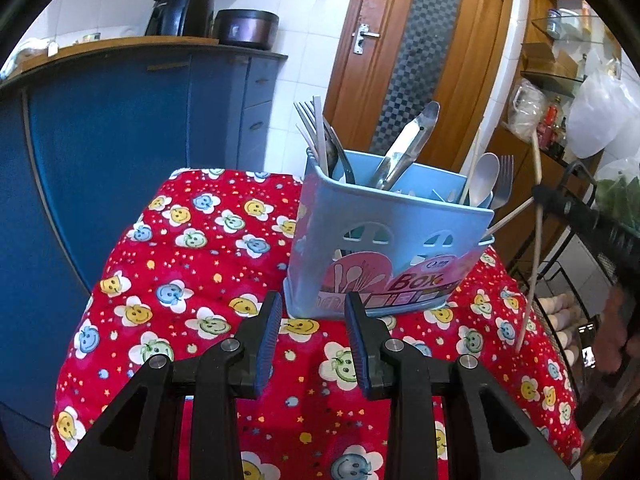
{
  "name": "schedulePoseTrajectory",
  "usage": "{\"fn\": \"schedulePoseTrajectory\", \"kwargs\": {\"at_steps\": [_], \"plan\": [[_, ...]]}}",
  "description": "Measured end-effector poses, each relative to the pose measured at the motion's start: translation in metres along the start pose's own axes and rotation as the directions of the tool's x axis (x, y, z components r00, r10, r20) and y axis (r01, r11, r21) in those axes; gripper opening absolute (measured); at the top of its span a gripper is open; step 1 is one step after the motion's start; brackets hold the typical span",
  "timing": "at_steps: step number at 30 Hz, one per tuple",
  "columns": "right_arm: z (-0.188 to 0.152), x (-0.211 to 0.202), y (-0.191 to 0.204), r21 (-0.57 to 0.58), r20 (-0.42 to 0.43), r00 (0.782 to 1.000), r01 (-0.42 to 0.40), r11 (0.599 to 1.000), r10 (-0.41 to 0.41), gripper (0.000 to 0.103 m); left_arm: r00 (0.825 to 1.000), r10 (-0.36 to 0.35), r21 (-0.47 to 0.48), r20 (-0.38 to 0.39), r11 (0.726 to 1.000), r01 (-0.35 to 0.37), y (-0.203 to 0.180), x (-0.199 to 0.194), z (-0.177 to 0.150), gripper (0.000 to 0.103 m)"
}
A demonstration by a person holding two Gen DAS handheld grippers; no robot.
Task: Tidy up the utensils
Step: 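Open the left tool over the box while the right tool releases the chopstick into it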
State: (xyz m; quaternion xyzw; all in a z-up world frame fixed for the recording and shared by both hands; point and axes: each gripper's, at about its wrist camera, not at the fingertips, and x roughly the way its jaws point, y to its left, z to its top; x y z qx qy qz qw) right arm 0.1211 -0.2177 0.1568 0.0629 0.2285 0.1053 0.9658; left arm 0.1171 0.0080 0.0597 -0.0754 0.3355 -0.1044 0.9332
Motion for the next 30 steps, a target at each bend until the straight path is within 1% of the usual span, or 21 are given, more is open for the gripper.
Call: {"fn": "schedulePoseTrajectory", "kwargs": {"at_steps": [4,6,10,17,20,25,27,30], "plan": [[0.016,0.000,0.001,0.019,0.087,0.996,0.031,0.999,-0.032,0.006,1.000,-0.002,-0.001,0.000,1.000,0.002,0.001,0.001,-0.001,0.033],[0.021,0.004,0.001,0.033,0.115,0.993,0.036,0.999,-0.040,0.006,1.000,-0.001,0.000,0.000,1.000,0.001,0.001,0.001,-0.001,0.033],[0.030,0.010,0.003,0.047,0.163,0.984,0.063,0.997,-0.069,0.006,1.000,0.000,0.000,0.000,1.000,0.000,0.002,0.002,-0.001,0.033],[0.042,0.025,0.007,0.059,0.242,0.963,0.106,0.993,-0.117,0.006,1.000,0.000,-0.013,-0.007,1.000,0.000,0.007,0.008,-0.004,0.033],[0.042,0.037,0.006,0.065,0.246,0.961,0.114,0.991,-0.127,0.006,1.000,-0.002,-0.016,-0.011,1.000,0.002,0.009,0.010,-0.005,0.033],[0.033,0.053,0.002,0.065,0.200,0.971,0.118,0.991,-0.129,0.007,1.000,-0.006,-0.018,-0.013,1.000,0.006,0.010,0.010,-0.005,0.033],[0.027,0.058,0.002,0.053,0.171,0.978,0.112,0.992,-0.120,0.007,1.000,-0.006,-0.018,-0.012,1.000,0.006,0.011,0.011,-0.005,0.033],[0.021,0.061,0.003,0.039,0.123,0.989,0.075,0.996,-0.079,0.009,1.000,-0.008,-0.020,-0.013,1.000,0.007,0.010,0.010,-0.005,0.033]]}}
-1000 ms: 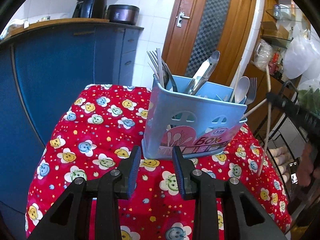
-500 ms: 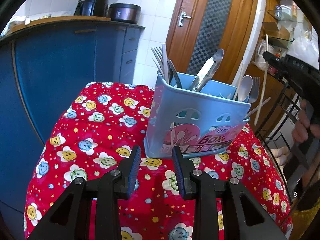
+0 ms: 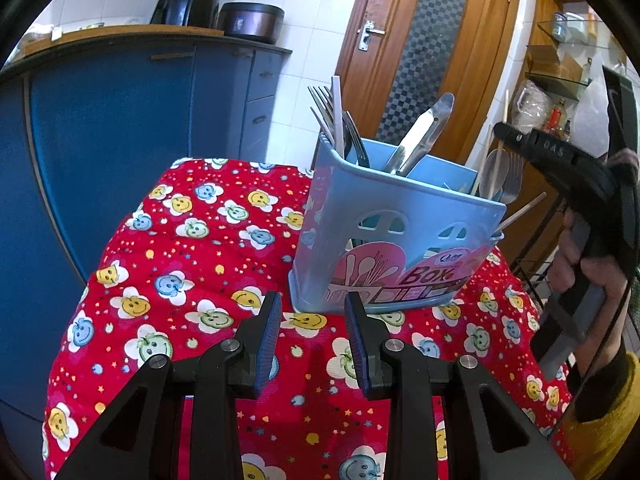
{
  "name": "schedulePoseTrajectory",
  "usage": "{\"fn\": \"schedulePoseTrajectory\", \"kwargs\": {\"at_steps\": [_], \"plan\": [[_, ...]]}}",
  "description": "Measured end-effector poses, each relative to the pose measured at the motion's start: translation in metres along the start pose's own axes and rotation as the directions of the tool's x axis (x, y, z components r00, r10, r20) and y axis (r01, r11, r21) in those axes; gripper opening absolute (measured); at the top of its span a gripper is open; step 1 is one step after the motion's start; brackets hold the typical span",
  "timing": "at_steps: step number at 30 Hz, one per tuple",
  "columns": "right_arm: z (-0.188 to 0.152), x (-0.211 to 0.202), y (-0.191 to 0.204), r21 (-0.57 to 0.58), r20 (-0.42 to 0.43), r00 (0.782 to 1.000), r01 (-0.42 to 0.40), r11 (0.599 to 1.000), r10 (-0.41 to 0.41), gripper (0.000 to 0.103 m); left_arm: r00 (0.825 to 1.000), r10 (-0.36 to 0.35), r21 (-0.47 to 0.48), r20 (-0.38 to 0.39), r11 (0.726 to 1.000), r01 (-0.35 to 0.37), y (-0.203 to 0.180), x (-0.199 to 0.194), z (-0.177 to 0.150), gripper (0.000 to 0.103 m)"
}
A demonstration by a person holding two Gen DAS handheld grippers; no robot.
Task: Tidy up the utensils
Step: 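Open the left tool over the box while the right tool releases the chopstick into it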
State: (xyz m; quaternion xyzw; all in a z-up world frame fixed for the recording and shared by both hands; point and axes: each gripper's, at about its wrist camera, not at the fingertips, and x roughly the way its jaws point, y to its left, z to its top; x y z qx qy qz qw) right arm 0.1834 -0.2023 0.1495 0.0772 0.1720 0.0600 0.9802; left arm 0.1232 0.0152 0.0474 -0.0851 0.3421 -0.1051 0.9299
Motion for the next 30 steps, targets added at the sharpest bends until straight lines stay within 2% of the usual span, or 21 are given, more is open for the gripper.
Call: {"fn": "schedulePoseTrajectory", "kwargs": {"at_steps": [2,4,17,30], "plan": [[-0.001,-0.006,0.003,-0.019,0.004,1.000,0.000,1.000,0.000,0.027,1.000,-0.001,-0.001,0.000,1.000,0.001,0.000,-0.001,0.000,0.033],[-0.002,-0.011,0.004,-0.015,-0.001,1.000,-0.021,1.000,0.021,0.034,1.000,-0.001,-0.002,0.003,1.000,0.001,-0.001,-0.002,0.000,0.033],[0.002,-0.071,0.006,0.028,-0.025,0.997,-0.071,0.997,0.072,0.044,0.999,-0.007,0.010,0.041,1.000,0.007,-0.015,-0.031,0.001,0.033],[-0.039,-0.131,0.011,0.057,-0.100,0.990,-0.094,0.994,0.099,0.051,0.997,0.003,0.025,0.074,1.000,-0.005,-0.026,-0.064,-0.014,0.033]]}}
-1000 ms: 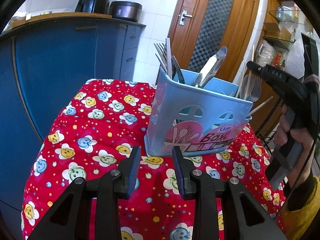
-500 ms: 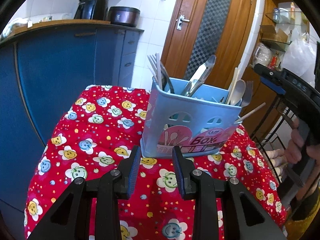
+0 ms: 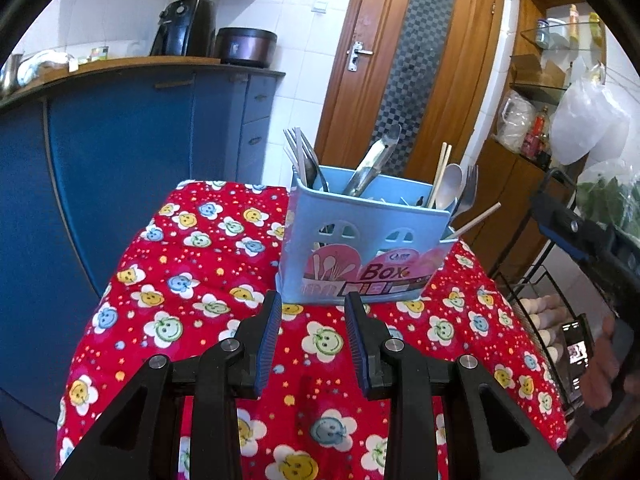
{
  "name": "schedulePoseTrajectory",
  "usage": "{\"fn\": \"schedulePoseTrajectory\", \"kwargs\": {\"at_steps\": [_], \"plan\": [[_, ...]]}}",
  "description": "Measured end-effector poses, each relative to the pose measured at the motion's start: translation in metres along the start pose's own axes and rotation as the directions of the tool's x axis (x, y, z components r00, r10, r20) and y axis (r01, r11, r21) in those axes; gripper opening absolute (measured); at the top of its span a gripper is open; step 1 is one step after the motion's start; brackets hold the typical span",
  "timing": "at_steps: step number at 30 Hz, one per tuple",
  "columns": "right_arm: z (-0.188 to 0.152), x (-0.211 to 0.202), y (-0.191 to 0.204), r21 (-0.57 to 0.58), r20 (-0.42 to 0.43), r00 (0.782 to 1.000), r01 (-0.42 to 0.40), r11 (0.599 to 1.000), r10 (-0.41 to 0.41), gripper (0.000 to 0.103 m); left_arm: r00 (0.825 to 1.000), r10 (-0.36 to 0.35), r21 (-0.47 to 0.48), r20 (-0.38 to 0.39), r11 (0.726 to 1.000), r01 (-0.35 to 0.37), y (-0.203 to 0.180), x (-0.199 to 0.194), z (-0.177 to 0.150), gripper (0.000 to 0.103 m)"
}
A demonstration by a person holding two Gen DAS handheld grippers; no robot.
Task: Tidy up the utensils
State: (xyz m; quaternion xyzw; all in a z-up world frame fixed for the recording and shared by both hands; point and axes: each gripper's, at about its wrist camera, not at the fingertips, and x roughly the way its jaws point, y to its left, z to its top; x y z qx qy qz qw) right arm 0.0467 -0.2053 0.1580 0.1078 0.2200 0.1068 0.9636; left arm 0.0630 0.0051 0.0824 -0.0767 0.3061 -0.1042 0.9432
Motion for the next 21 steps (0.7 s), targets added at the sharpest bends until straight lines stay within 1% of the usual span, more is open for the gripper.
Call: {"fn": "schedulePoseTrajectory", "kwargs": {"at_steps": [3,5,11,14,18,21], "plan": [[-0.014,-0.007,0.003,-0.011,-0.015,1.000,0.006,1.000,-0.006,0.053,1.000,0.011,0.003,0.001,1.000,-0.011,-0.001,-0.006,-0.007,0.034],[-0.023,-0.010,0.006,-0.019,-0.025,1.000,0.009,1.000,-0.010,0.057,1.000,0.019,0.002,0.000,1.000,-0.019,-0.001,-0.008,-0.011,0.042],[-0.053,-0.014,0.011,-0.044,-0.055,0.998,0.032,0.999,-0.034,0.065,0.998,0.066,0.024,-0.010,0.998,-0.066,-0.004,-0.009,-0.026,0.050],[-0.066,-0.012,0.009,-0.042,-0.079,0.996,0.044,0.998,-0.047,0.070,0.997,0.078,0.025,-0.020,0.997,-0.077,-0.005,-0.006,-0.031,0.052],[-0.083,-0.007,0.007,-0.059,-0.110,0.991,0.068,0.996,-0.074,0.071,0.994,0.102,0.039,-0.031,0.994,-0.100,-0.009,0.000,-0.041,0.054],[-0.094,-0.005,0.005,-0.073,-0.114,0.989,0.091,0.993,-0.099,0.072,0.993,0.109,0.048,-0.041,0.993,-0.107,-0.011,0.006,-0.047,0.054]]}}
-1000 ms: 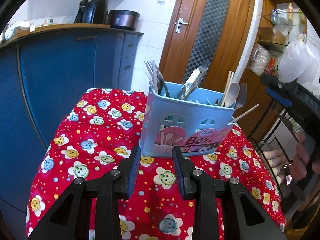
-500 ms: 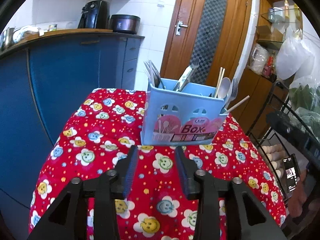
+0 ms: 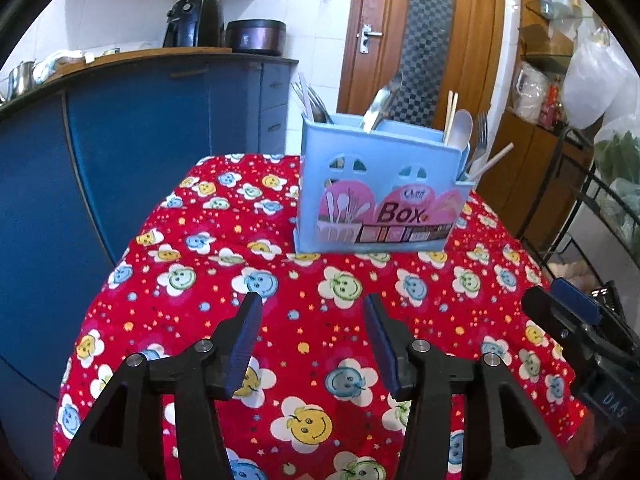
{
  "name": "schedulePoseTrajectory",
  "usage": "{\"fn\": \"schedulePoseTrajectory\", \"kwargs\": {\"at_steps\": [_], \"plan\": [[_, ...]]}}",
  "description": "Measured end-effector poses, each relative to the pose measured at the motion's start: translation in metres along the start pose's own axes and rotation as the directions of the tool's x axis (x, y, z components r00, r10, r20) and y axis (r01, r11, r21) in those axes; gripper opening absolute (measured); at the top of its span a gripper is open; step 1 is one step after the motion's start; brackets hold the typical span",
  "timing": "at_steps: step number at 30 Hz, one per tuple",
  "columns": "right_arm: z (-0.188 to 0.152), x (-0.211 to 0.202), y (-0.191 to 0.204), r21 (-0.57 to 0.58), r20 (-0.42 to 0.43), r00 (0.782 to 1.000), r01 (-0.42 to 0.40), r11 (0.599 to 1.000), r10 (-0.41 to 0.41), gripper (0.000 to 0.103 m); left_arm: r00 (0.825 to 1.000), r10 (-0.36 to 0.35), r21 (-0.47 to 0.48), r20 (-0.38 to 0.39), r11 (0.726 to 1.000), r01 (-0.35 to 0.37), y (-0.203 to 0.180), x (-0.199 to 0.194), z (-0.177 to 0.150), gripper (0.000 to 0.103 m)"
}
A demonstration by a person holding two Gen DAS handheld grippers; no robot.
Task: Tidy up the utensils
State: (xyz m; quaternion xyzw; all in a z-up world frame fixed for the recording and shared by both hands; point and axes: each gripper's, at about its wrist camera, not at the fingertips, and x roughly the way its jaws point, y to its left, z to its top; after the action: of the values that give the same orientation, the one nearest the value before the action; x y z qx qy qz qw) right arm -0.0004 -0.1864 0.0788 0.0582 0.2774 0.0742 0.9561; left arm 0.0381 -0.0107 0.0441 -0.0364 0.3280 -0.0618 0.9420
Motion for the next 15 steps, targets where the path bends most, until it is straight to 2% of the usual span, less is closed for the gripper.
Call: {"fn": "schedulePoseTrajectory", "kwargs": {"at_steps": [5,15], "plan": [[-0.014,0.005,-0.003,0.004,-0.004,1.000,0.022,1.000,-0.022,0.074,1.000,0.017,0.003,-0.003,1.000,-0.017,-0.003,0.007,-0.010,0.054],[-0.033,0.007,-0.004,0.005,0.010,0.998,0.061,0.998,-0.061,0.077,0.996,0.068,0.032,0.062,0.997,-0.070,-0.010,0.008,-0.025,0.054]]}}
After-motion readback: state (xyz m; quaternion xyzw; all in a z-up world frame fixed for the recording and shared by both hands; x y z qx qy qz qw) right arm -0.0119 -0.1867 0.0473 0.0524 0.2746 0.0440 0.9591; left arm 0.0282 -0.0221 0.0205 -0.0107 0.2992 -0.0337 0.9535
